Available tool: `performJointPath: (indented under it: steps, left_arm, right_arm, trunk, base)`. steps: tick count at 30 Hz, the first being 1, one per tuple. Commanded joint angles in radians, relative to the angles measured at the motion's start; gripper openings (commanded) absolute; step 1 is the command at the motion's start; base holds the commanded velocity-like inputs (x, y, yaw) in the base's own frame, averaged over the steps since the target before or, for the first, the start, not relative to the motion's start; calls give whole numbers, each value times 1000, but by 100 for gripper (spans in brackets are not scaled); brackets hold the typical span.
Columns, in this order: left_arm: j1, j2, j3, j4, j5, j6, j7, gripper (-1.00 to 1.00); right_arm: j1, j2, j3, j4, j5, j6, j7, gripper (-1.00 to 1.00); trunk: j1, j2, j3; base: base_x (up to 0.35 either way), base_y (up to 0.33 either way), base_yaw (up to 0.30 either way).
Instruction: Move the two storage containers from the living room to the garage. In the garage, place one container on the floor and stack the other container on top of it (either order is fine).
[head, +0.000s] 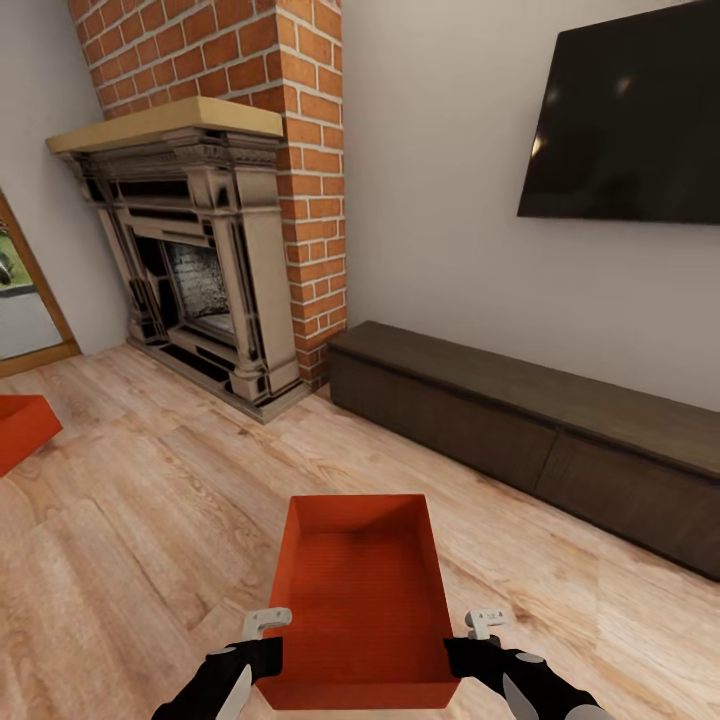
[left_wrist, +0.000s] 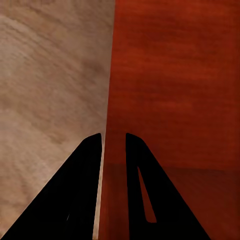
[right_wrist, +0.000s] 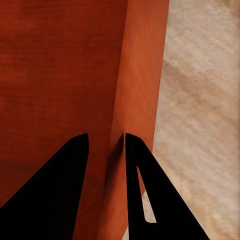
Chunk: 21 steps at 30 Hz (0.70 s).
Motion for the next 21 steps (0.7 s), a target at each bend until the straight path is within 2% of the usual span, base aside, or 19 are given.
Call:
performJointPath:
  steps: [1,8,21]
  left_arm:
    - [-1,-1,11,-6,-27,7,8,-100]
    - [-1,0,11,-6,-27,7,8,-100]
    - [-1,1,11,-6,-27,6,8,-100]
  right_arm:
    - [0,0,9,3,19,0,4,-100]
    - [0,0,9,4,19,0,4,-100]
    - [0,0,9,3,19,0,4,-100]
  trunk:
    - [-4,7,2]
    - [-31,56,27]
    - [-81,147,87]
  base:
    - [0,0,0]
    - [0,0,0]
    - [0,0,0]
